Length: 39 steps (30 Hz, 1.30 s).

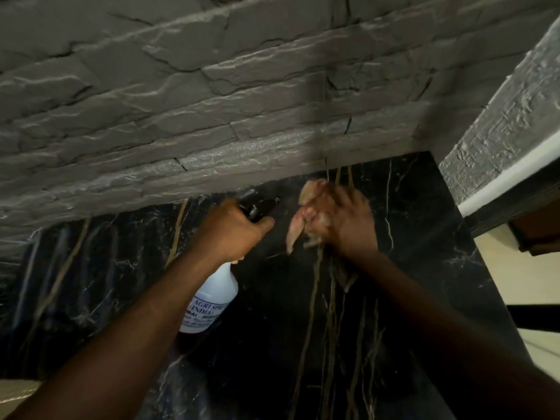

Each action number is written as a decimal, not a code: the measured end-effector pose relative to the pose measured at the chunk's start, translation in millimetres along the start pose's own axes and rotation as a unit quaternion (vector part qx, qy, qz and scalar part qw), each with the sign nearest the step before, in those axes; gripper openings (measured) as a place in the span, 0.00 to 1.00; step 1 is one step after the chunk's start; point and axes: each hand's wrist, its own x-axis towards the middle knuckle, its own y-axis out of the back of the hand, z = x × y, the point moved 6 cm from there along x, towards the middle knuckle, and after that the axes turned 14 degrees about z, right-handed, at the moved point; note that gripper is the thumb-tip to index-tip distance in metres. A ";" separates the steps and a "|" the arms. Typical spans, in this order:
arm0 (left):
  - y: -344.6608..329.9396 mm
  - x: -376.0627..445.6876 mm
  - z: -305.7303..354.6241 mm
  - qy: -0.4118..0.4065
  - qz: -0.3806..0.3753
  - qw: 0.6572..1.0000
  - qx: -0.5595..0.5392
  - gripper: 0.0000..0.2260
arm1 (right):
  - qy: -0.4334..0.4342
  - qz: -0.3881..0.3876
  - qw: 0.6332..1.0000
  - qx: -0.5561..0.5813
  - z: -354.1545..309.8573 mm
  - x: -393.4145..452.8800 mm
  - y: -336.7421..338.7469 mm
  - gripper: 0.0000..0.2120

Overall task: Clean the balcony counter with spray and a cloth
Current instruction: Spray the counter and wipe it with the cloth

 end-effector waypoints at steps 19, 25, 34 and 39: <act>25.9 18.6 -41.6 0.024 0.034 0.999 0.009 0.08 | 0.281 -0.038 0.955 0.087 -79.9 49.1 -40.1 0.23; 47.9 27.8 -88.7 0.091 0.037 0.995 -0.006 0.14 | 0.095 0.027 0.995 -0.007 -72.0 85.4 -50.2 0.25; 69.8 31.6 -111.9 0.106 0.062 0.992 -0.015 0.08 | 0.282 -0.124 0.933 0.184 -130.1 23.9 -62.9 0.21; 90.1 36.4 -128.1 0.129 0.170 0.977 -0.015 0.21 | 0.013 -0.068 0.996 0.047 -143.1 90.8 -94.4 0.19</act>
